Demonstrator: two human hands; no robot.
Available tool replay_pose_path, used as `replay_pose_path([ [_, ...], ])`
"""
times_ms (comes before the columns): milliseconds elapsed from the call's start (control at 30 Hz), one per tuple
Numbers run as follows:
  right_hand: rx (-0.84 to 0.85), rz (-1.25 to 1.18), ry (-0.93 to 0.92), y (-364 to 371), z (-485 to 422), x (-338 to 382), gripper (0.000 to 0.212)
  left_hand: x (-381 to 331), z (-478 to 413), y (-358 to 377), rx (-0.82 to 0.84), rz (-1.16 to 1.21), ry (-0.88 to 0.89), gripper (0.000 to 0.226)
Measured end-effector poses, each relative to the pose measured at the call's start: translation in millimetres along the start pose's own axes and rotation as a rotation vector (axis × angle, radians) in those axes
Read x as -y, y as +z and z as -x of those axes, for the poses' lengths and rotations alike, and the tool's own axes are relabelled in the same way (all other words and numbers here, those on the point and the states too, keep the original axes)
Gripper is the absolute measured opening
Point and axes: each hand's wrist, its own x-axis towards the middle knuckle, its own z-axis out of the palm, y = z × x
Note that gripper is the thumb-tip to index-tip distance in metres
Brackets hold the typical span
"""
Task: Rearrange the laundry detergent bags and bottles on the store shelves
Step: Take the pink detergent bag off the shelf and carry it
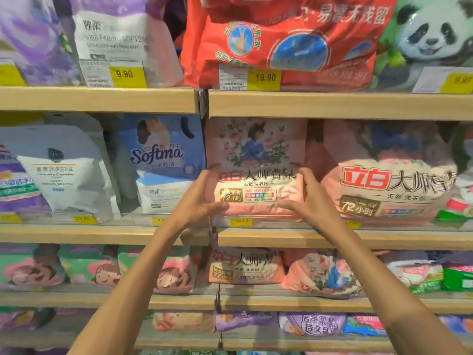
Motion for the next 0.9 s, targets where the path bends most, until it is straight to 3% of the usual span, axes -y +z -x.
replay_pose_path([
  [133, -0.001, -0.007, -0.044, 3.0, 10.5, -7.2, 0.094, 4.4, -0.6, -7.9, 0.11, -0.042, -0.005, 0.093],
  [400, 0.029, 0.071, -0.015, 7.6, 5.4, -16.1, 0.098, 13.3, -10.4, -17.8, 0.239, -0.107, -0.015, 0.102],
  [600, 0.011, 0.127, -0.04, 4.9, 11.4, -12.1, 0.098, 0.6, 0.6, -11.0, 0.154, -0.178, -0.01, 0.095],
  [767, -0.119, 0.54, -0.104, 7.6, 20.2, 5.3, 0.094, 0.9, 15.8, 1.1, 0.08, -0.357, 0.046, 0.084],
  [900, -0.009, 0.583, -0.082, 7.8, 19.4, 6.8, 0.093, 3.1, 18.3, 4.4, 0.051, -0.383, 0.019, 0.077],
])
